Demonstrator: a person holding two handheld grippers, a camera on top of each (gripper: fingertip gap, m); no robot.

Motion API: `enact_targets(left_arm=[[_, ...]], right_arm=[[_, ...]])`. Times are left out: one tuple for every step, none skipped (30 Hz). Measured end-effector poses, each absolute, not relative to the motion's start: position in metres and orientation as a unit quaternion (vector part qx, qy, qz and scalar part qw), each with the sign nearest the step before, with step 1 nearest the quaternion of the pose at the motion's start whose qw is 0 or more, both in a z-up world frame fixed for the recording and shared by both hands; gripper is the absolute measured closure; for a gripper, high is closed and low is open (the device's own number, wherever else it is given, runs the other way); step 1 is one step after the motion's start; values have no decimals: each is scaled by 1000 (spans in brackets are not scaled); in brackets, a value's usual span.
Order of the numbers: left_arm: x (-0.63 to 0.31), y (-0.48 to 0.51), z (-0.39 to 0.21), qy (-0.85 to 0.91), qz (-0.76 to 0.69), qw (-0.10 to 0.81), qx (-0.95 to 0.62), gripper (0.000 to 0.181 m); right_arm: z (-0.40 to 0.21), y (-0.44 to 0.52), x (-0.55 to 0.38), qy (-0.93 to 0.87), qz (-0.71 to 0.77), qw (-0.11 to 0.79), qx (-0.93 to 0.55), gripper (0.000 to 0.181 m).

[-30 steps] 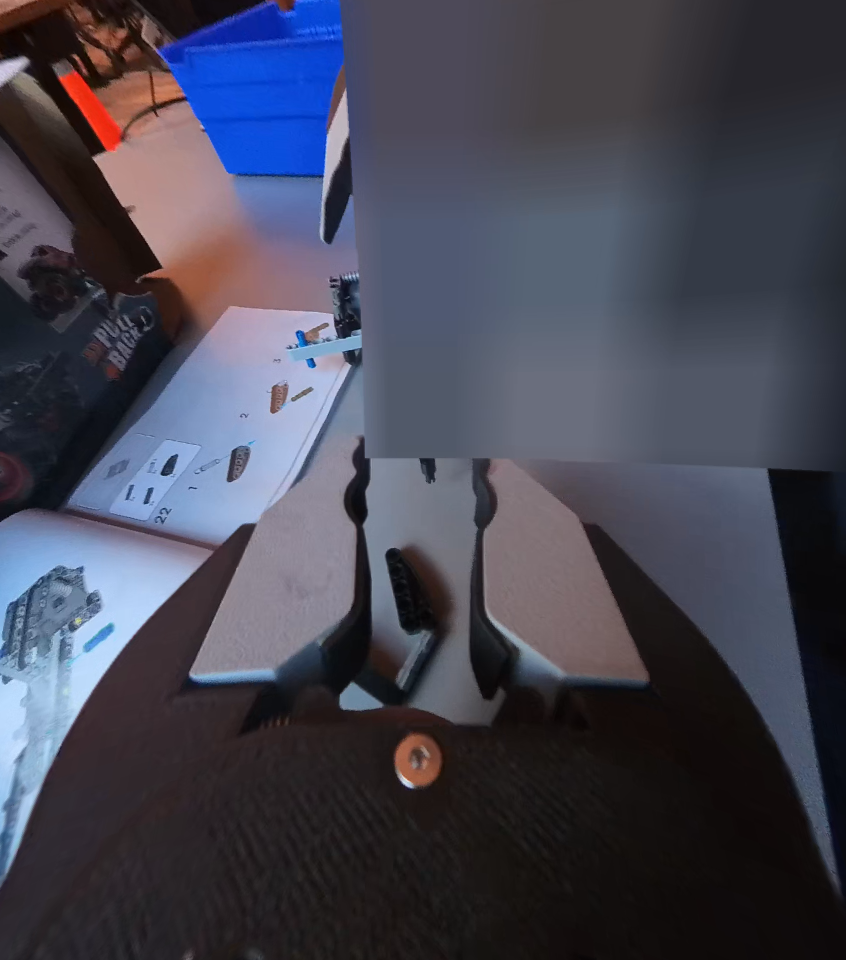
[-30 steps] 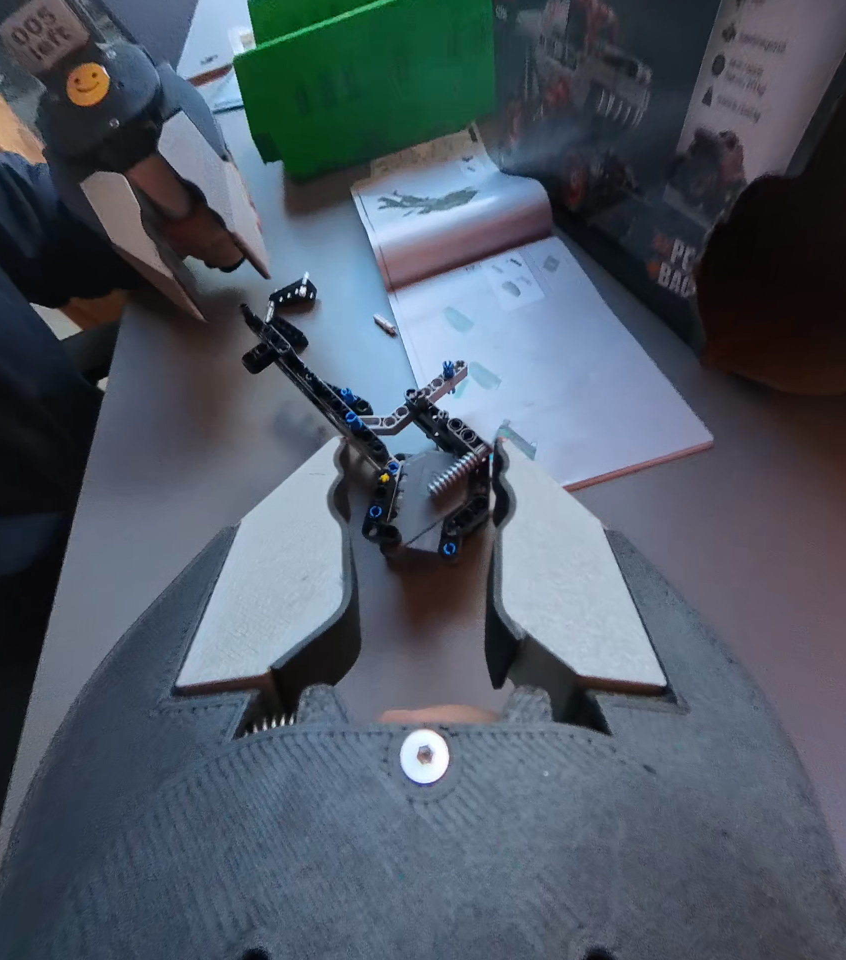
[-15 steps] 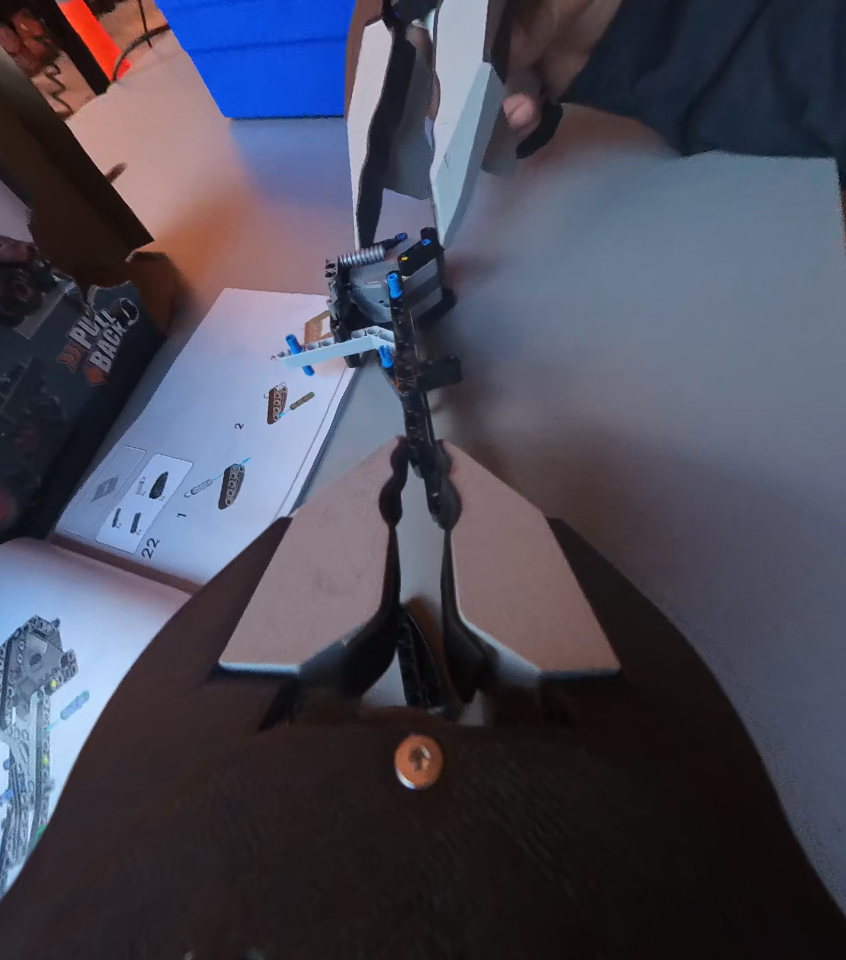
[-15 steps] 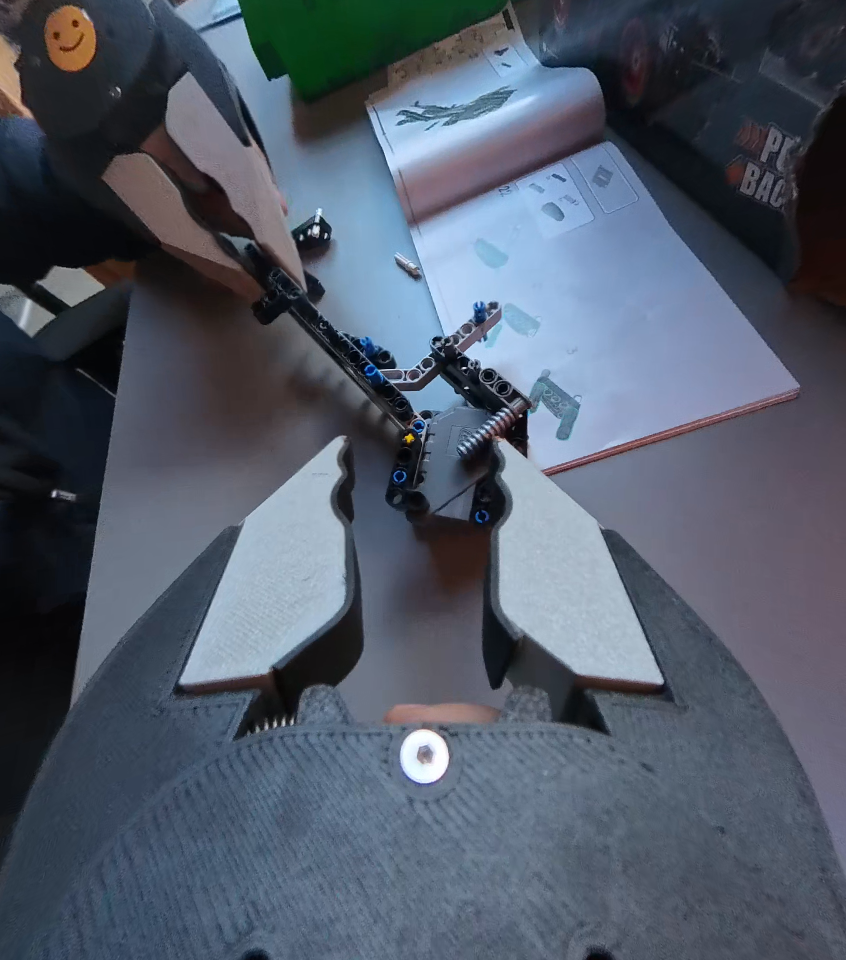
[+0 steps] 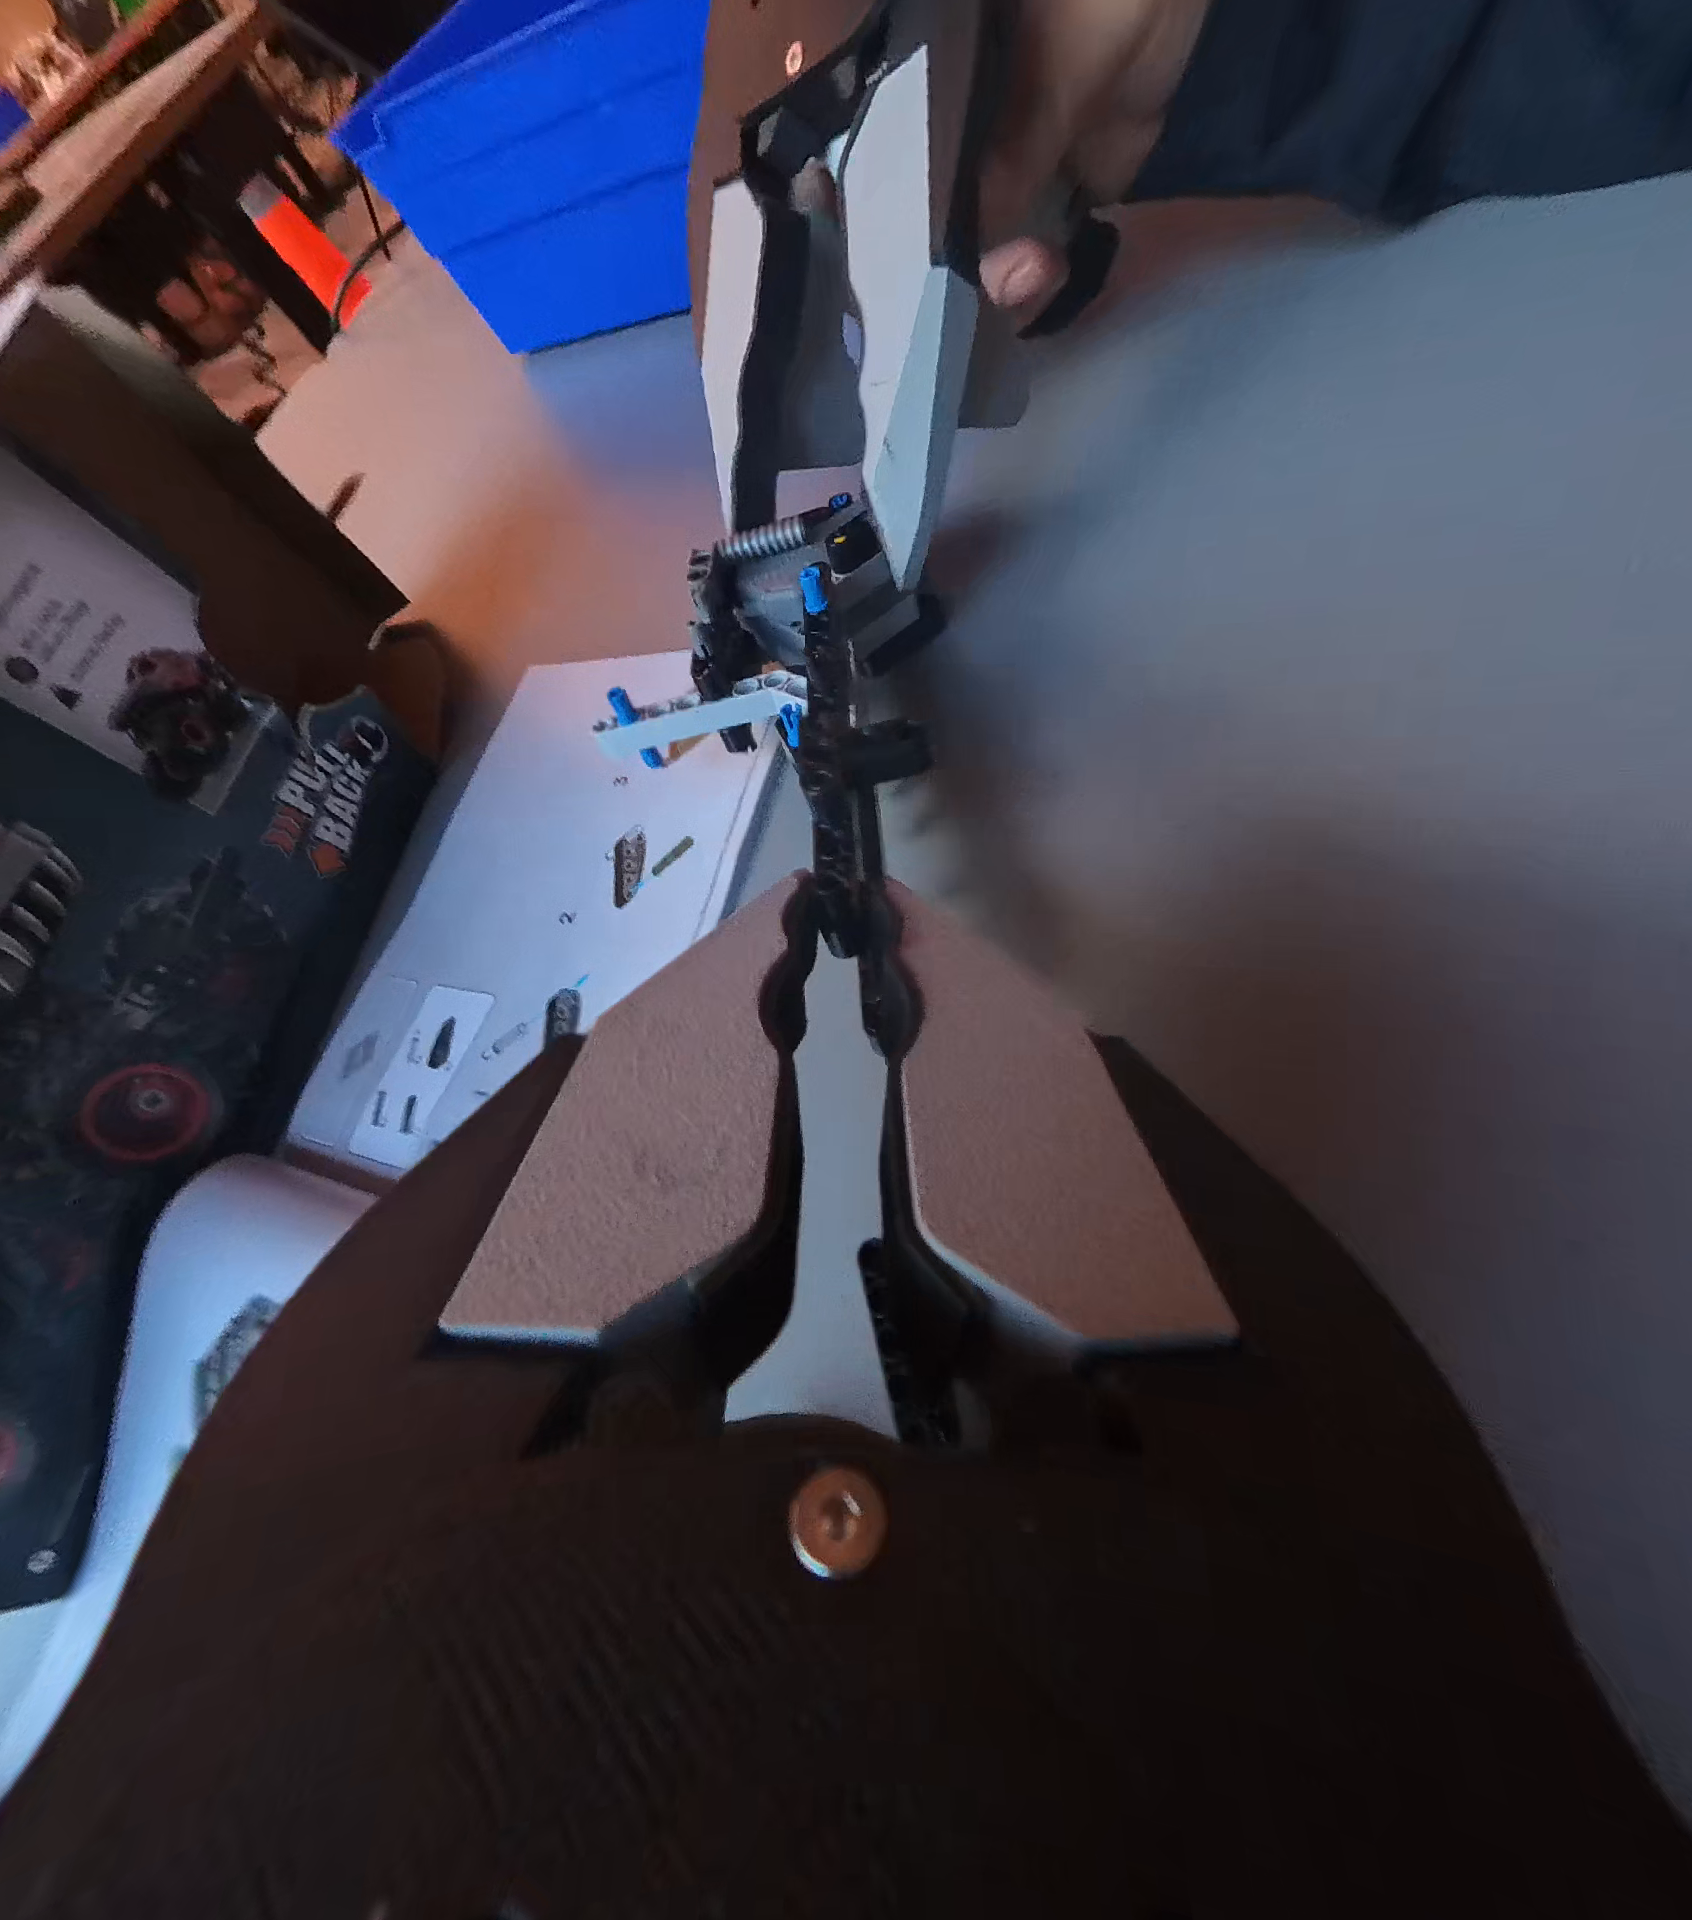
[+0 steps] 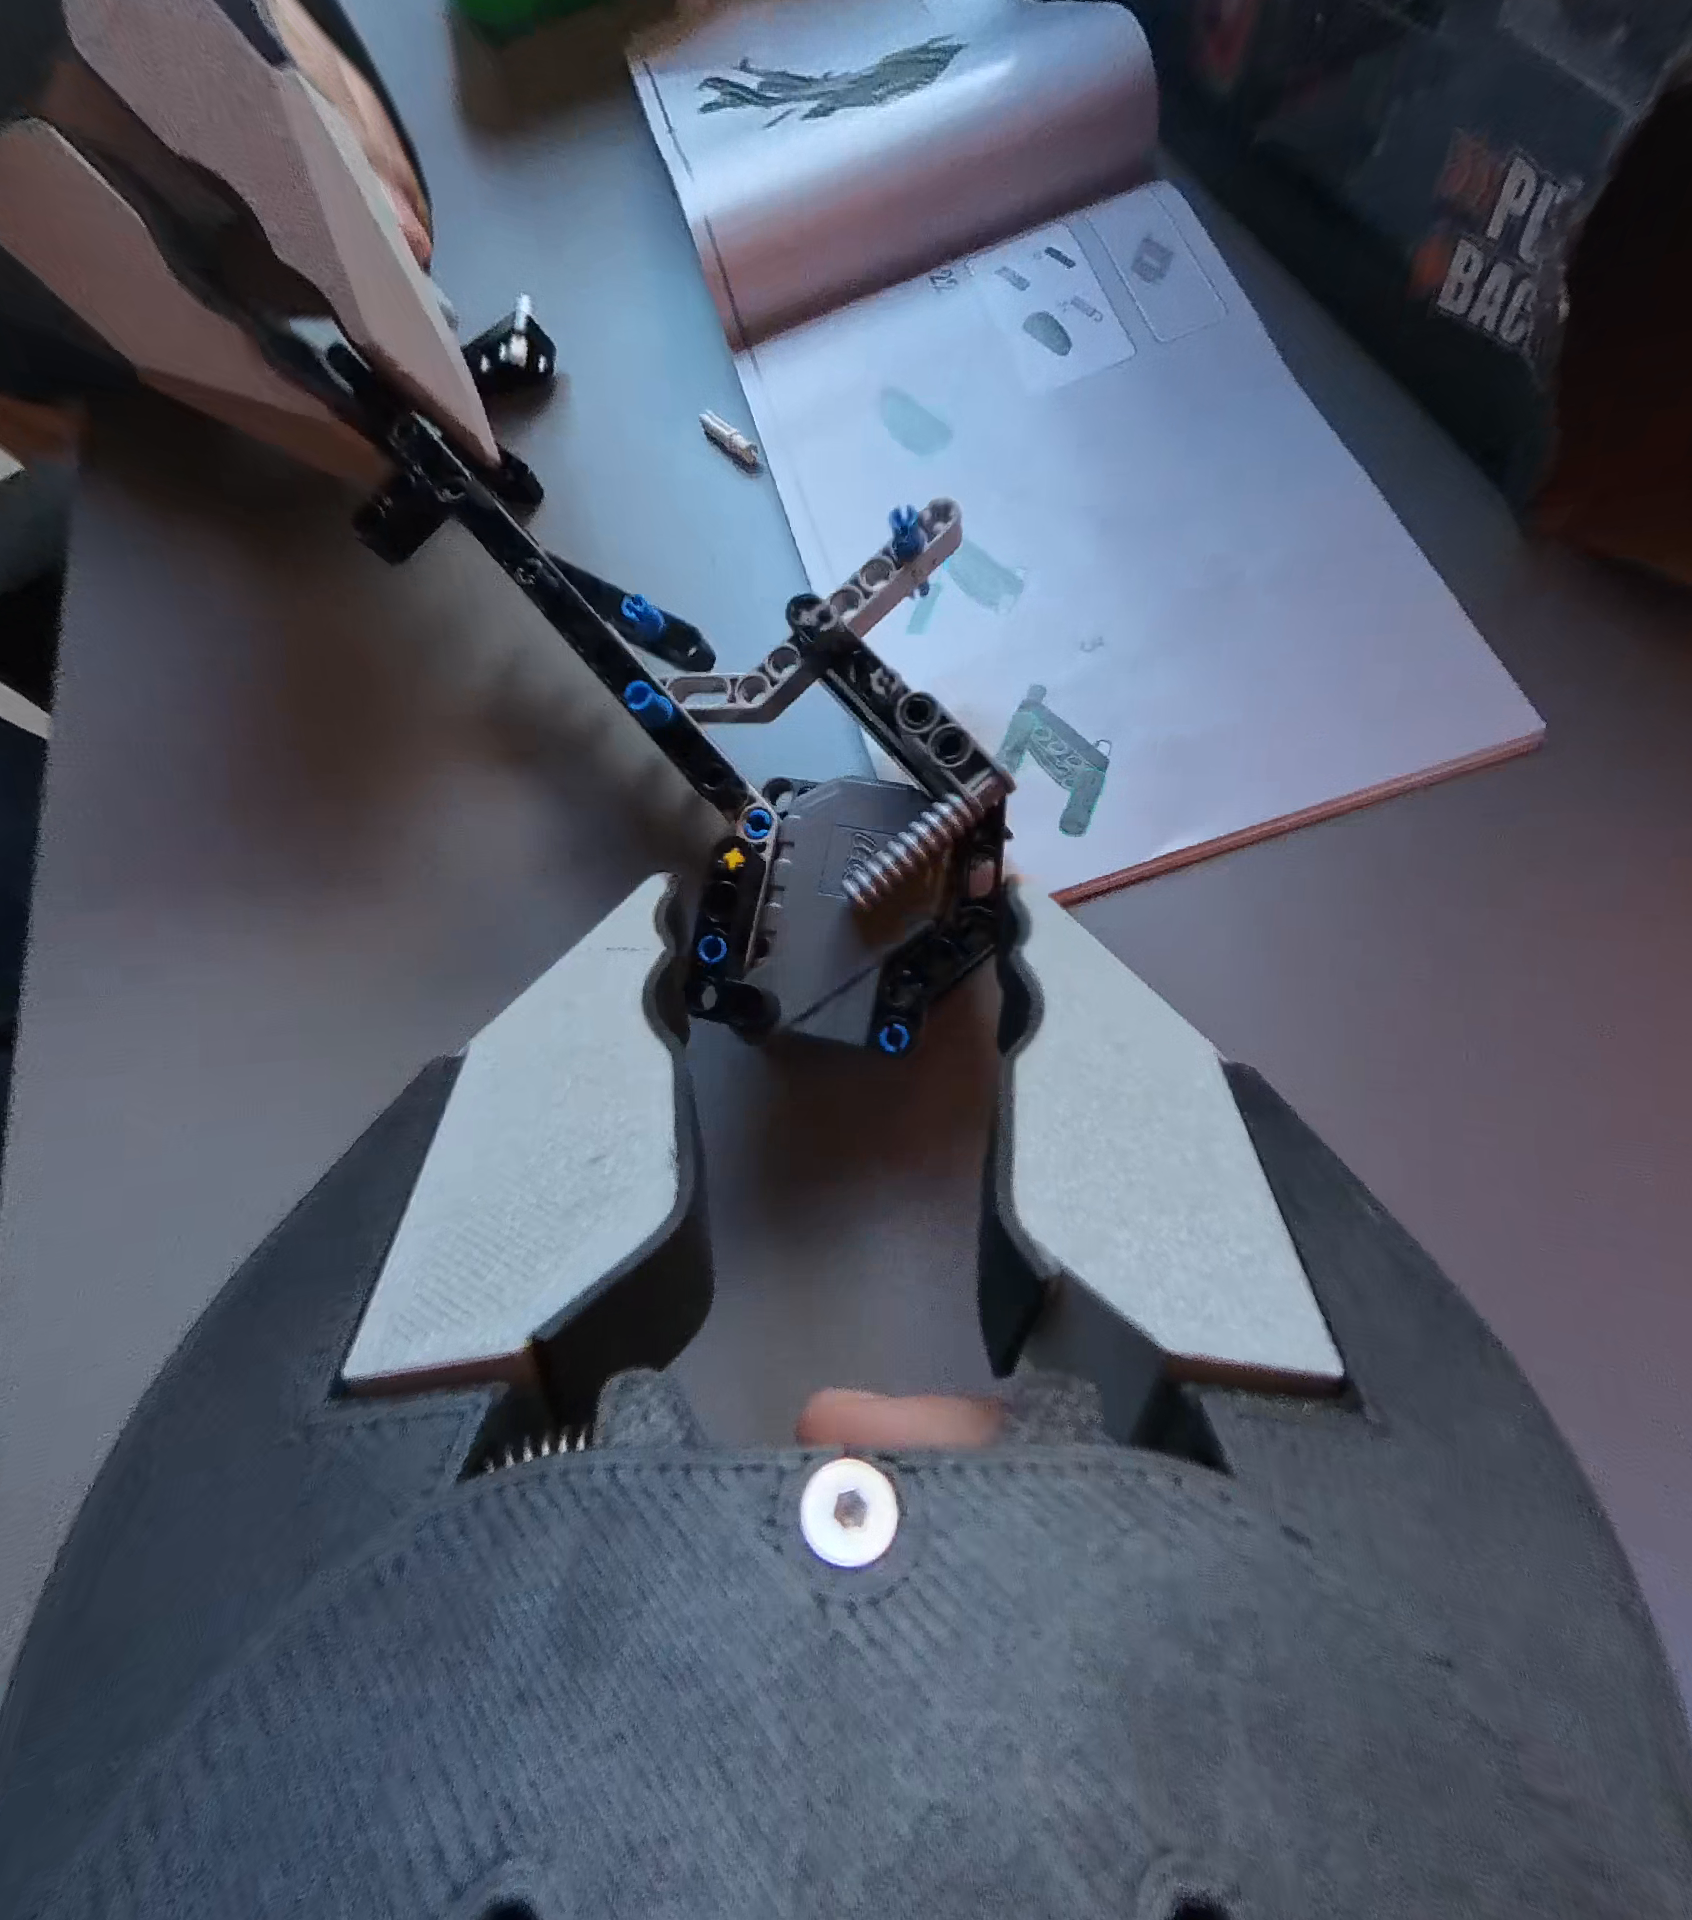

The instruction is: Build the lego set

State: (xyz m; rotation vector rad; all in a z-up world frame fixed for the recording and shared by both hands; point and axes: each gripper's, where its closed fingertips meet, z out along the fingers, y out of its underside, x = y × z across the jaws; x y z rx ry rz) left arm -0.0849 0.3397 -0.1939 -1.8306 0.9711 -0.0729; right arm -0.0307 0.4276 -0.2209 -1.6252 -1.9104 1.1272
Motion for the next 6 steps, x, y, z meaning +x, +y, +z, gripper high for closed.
enact_targets(left_arm=[[-84, 340, -191, 416, -19, 517, -748, 176], [-84, 341, -187, 428, 0, 530, -732, 176], [-84, 343, -184, 441, 26, 538, -718, 176], [-85, 343, -182, 460, 55, 543, -701, 176], [-83, 343, -180, 489, 93, 549, -671, 176], [-82, 342, -180, 521, 139, 551, -637, 176]], right_arm=[[-220, 428, -31, -692, 392, 212, -569, 125], [-218, 430, -31, -702, 378, 241, -554, 125], [-215, 432, -33, -710, 362, 276, -537, 126], [-211, 434, -34, -716, 348, 309, -520, 126], [-209, 435, -34, -724, 334, 332, -505, 127], [-208, 434, -33, -730, 323, 344, -495, 127]])
